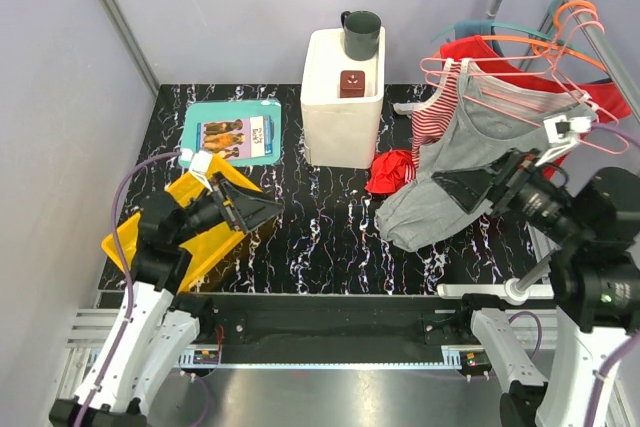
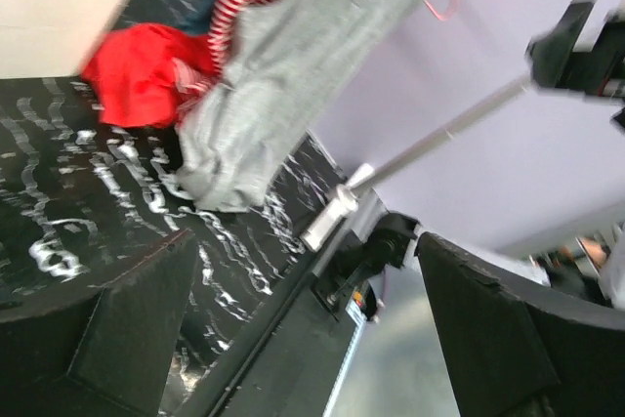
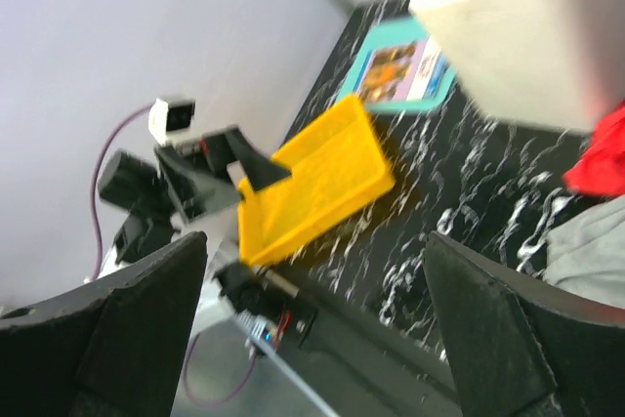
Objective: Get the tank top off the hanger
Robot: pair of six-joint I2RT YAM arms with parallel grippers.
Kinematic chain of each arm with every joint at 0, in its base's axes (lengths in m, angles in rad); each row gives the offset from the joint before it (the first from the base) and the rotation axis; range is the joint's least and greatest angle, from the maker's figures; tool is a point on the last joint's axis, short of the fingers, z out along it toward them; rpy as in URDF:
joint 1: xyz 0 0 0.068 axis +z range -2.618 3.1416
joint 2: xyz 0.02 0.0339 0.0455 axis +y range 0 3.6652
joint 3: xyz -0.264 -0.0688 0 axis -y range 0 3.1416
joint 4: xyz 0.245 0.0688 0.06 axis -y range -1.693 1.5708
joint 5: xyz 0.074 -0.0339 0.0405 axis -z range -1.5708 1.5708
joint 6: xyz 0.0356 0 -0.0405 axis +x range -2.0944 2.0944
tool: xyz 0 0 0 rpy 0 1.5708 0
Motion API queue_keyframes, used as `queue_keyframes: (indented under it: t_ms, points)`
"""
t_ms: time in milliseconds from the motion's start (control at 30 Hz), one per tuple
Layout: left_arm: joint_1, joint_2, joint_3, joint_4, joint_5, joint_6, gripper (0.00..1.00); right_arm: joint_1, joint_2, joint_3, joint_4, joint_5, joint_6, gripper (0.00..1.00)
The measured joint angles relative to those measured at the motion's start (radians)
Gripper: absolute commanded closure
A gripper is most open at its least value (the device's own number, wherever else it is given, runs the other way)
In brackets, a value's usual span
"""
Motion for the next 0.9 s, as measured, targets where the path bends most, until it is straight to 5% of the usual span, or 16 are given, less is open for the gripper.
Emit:
queue_keyframes:
  t_ms: [200,400,700,900]
  points:
    - [-0.296,0.124,0.056,0.077,-0.061,0.021,0.01,0.004,0.066,0.292,-0.114,0.252,-0.021,0.00]
    - [-0.544,0.274,0.154,0.103,-0.167,0.083,0.02,0.005,0.128,0.299,-0.100,0.531,0.033,0.00]
    - [-0.643,0.337,0.205,0.106,-0.271,0.141,0.02,0.034,0.317,0.252,0.014,0.836,0.063,0.00]
    - [-0.649,0.340,0.205,0.110,-0.303,0.161,0.02,0.382,0.413,0.261,0.078,1.193,0.021,0.00]
